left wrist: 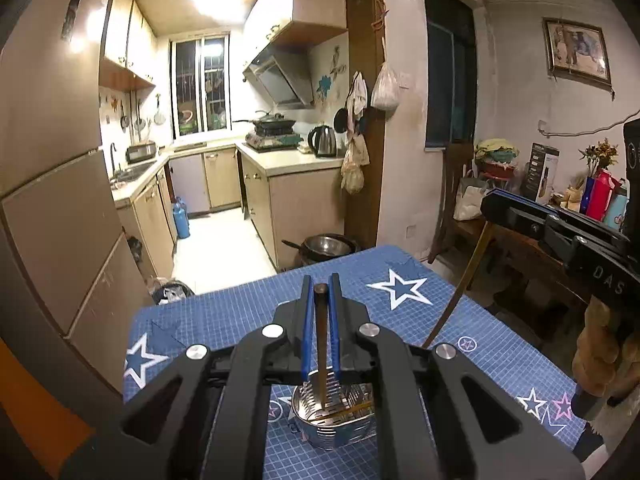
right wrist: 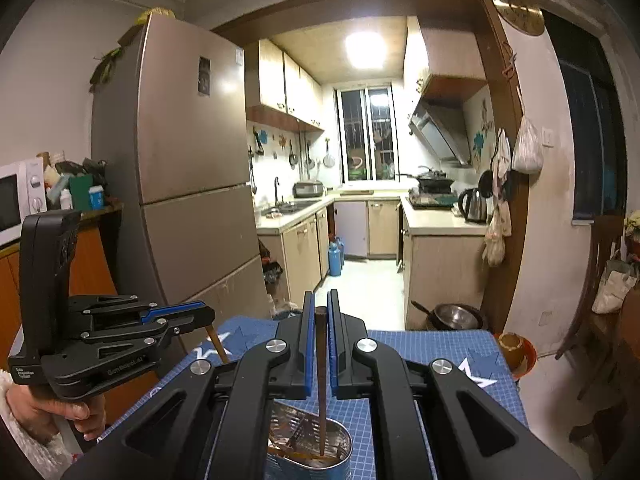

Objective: Organize utensils
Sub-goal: 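Lower the chopsticks into the silver basket and open both tools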

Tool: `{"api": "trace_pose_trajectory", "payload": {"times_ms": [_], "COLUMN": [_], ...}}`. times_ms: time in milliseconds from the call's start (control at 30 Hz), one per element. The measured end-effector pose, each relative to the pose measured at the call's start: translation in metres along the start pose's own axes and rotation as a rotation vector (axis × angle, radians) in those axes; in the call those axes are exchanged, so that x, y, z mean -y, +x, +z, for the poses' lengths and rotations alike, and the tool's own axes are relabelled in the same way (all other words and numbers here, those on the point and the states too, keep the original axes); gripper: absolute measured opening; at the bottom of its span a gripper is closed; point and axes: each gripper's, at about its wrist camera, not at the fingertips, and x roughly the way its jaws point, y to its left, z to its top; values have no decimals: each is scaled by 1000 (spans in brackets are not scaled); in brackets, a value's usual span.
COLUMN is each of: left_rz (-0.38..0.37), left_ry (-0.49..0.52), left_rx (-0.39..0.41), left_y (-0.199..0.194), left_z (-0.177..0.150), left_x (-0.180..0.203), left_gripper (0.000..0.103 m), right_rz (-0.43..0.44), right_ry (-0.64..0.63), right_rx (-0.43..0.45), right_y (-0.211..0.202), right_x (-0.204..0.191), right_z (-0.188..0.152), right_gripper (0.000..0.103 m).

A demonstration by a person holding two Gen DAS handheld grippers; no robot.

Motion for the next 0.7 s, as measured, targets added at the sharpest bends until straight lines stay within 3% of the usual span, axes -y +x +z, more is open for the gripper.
{"api": "trace_pose_trajectory", "payload": {"times_ms": [133, 167, 233, 267, 300, 533, 633, 667, 700], "left_rz": [-16, -27, -21, -12, -10, 23, 52, 72, 111], "left_ry": [-33, -50, -67, -70, -80, -124, -144, -143, -140], "left_rx": [-12, -13, -7, 3, 23, 94, 160, 186, 208], "left_y": [12, 12, 11, 9, 4, -26, -56, -69, -80], "left_z": [-12, -15, -16, -15, -16, -21, -29, -35, -40], "left_x": [-7, -10, -15, -18, -21, -35, -41, -42, -42], "left_gripper": [7, 11, 30, 47, 54, 54, 66, 74, 89], "right_rz": [14, 5, -7, -13, -14, -26, -28, -28, -27], "right_ry": [14, 16, 12, 10, 13, 11, 23, 21, 17], "right_rx": [-52, -59, -56, -53, -52, -26, -14, -6, 1], "right_y": [19, 22, 22, 21, 21, 4, -14, -24, -33], "right_x": [2, 3, 4, 5, 6, 13, 20, 23, 26], "right_z": [-15, -17, -20, -21, -20, -20, -23, -25, -28], "right_gripper": [8, 9, 9, 9, 9, 9, 10, 10, 10]}}
